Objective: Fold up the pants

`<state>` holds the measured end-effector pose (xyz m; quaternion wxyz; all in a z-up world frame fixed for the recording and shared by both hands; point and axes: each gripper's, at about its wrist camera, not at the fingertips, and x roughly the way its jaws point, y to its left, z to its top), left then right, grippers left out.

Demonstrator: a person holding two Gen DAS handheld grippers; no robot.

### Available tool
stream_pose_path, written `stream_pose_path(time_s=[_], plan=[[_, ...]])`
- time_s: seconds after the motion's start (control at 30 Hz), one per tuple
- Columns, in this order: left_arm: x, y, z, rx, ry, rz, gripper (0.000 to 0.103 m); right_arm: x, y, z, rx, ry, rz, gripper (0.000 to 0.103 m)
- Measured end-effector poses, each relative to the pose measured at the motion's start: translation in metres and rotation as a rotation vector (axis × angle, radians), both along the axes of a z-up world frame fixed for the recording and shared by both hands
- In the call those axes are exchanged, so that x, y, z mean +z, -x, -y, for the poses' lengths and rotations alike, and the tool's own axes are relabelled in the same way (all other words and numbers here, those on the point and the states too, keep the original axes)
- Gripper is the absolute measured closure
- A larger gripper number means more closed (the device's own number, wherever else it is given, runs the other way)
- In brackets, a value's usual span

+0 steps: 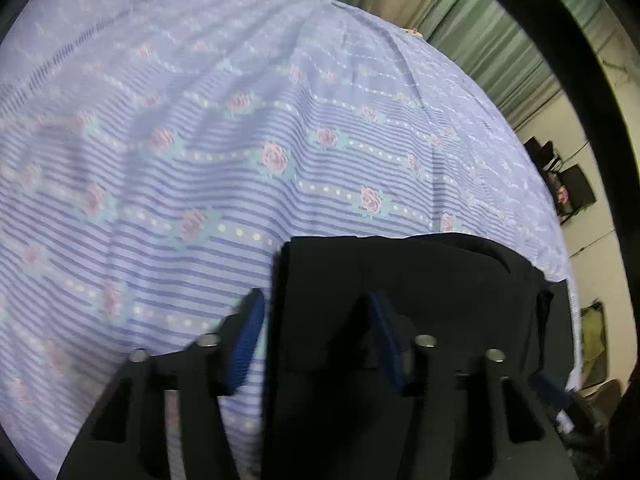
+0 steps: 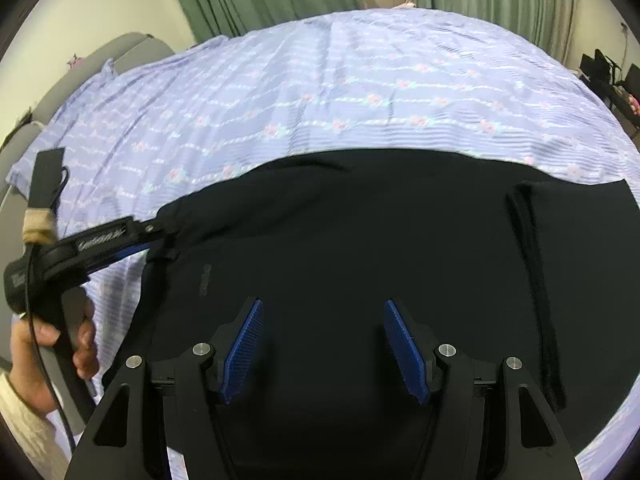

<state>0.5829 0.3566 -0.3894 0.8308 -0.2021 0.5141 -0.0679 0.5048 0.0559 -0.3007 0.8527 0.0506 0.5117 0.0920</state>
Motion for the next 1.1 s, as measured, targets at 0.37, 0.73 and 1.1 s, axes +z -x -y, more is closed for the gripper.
stream_pose_path(time_s=[0.37,0.73,1.1], plan=[[0.049,0.025,0.012,0.050,-0.191,0.211,0.097,0.010,0.016,-0.042,0.108,0.030,0.064,0.040],[0.031,0.028,-0.041,0.257,-0.212,0.109,0.083,0.019,0.016,-0.048,0.177,0.052,0.109,0.040],[0.066,0.167,0.008,0.217,-0.092,0.183,0.023,0.045,0.023,0.006,0.151,0.075,0.170,0.030]])
